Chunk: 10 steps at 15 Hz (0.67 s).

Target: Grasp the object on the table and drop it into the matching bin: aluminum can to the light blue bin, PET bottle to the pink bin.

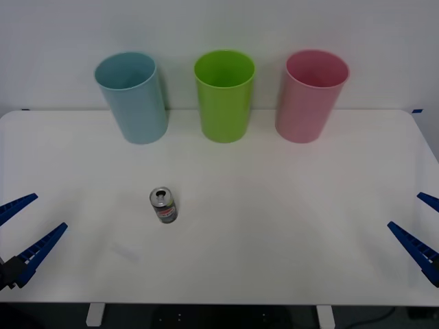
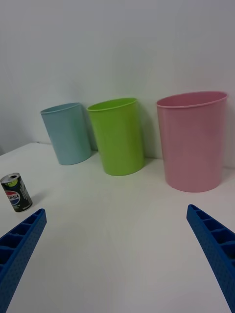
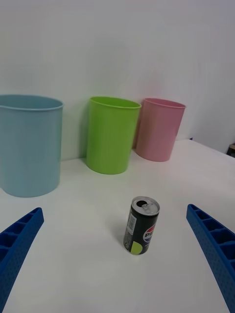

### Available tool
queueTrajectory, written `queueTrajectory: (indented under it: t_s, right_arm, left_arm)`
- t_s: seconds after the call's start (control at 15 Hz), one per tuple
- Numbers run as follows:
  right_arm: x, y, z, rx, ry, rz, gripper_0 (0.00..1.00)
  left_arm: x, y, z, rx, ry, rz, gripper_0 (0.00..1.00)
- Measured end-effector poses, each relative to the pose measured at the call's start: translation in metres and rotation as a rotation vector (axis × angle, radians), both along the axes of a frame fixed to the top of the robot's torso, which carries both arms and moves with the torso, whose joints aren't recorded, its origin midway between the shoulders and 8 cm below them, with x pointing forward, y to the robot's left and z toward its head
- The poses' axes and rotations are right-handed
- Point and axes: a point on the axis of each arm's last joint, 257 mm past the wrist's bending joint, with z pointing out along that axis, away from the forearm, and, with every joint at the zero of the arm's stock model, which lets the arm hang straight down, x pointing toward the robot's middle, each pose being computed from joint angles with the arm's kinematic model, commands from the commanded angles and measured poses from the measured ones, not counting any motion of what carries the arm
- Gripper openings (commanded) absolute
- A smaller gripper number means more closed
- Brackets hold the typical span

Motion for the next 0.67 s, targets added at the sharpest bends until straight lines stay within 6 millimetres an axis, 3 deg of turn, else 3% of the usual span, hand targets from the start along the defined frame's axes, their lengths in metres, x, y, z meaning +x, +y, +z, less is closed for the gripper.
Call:
queueTrajectory:
  t_s: [0.47, 0.67]
  right_arm:
    - [0.0, 0.0, 0.0, 0.0, 0.0, 0.0, 1.0]
    - [0.0, 0.0, 0.0, 0.0, 0.0, 0.0, 1.0]
  left_arm:
    - [-0.001, 0.004, 0.005, -0.04, -0.01, 0.017, 1.0]
    - [-0.002, 0.008, -0.01, -0.002, 0.023, 0.034, 1.0]
